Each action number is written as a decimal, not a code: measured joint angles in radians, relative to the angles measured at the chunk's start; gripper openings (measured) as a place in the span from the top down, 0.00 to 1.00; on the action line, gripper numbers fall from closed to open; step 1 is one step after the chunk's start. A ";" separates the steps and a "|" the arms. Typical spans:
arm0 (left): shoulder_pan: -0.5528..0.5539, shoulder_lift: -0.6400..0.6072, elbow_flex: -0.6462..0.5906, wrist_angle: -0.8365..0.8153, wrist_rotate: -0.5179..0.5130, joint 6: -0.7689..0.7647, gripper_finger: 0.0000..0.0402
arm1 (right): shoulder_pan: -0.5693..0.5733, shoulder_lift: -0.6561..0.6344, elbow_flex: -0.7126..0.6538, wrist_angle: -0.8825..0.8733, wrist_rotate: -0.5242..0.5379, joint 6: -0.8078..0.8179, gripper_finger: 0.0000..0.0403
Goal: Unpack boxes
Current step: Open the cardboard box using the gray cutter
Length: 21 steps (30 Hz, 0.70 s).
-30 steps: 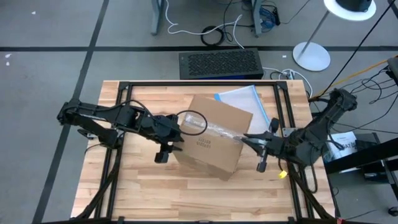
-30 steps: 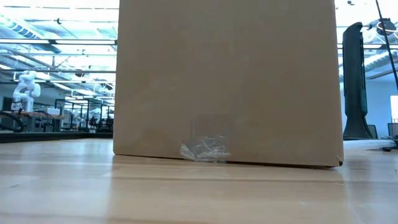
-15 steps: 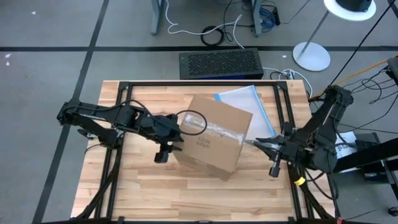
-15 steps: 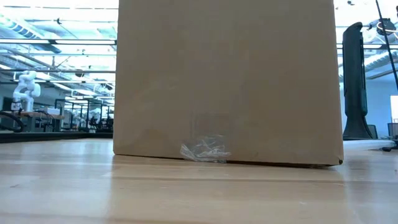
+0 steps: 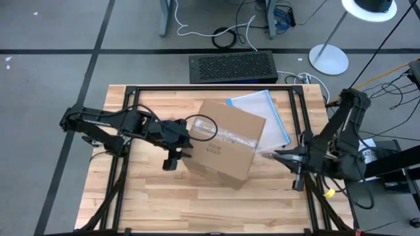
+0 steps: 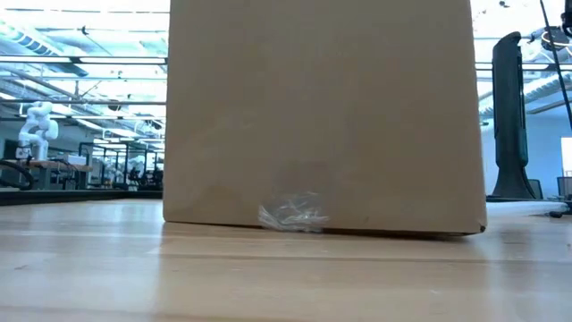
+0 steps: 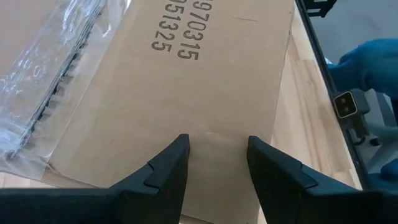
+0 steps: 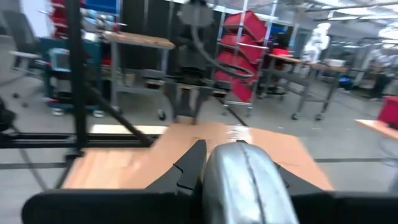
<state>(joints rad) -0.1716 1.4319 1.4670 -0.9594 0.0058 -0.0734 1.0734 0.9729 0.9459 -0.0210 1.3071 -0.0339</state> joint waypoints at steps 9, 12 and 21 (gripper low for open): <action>0.037 0.000 0.000 -0.005 -0.007 0.008 0.58 | 0.138 -0.001 0.000 -0.002 -0.020 0.091 0.84; 0.038 0.000 0.000 -0.005 -0.003 0.022 0.58 | 0.154 0.008 0.000 -0.002 0.029 0.097 0.84; 0.036 -0.004 0.038 -0.034 -0.001 0.035 0.58 | -0.025 0.060 0.000 -0.001 -0.009 0.008 0.84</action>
<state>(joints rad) -0.1355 1.4278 1.5046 -0.9935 0.0053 -0.0383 1.0487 1.0328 0.9463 -0.0224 1.2978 -0.0254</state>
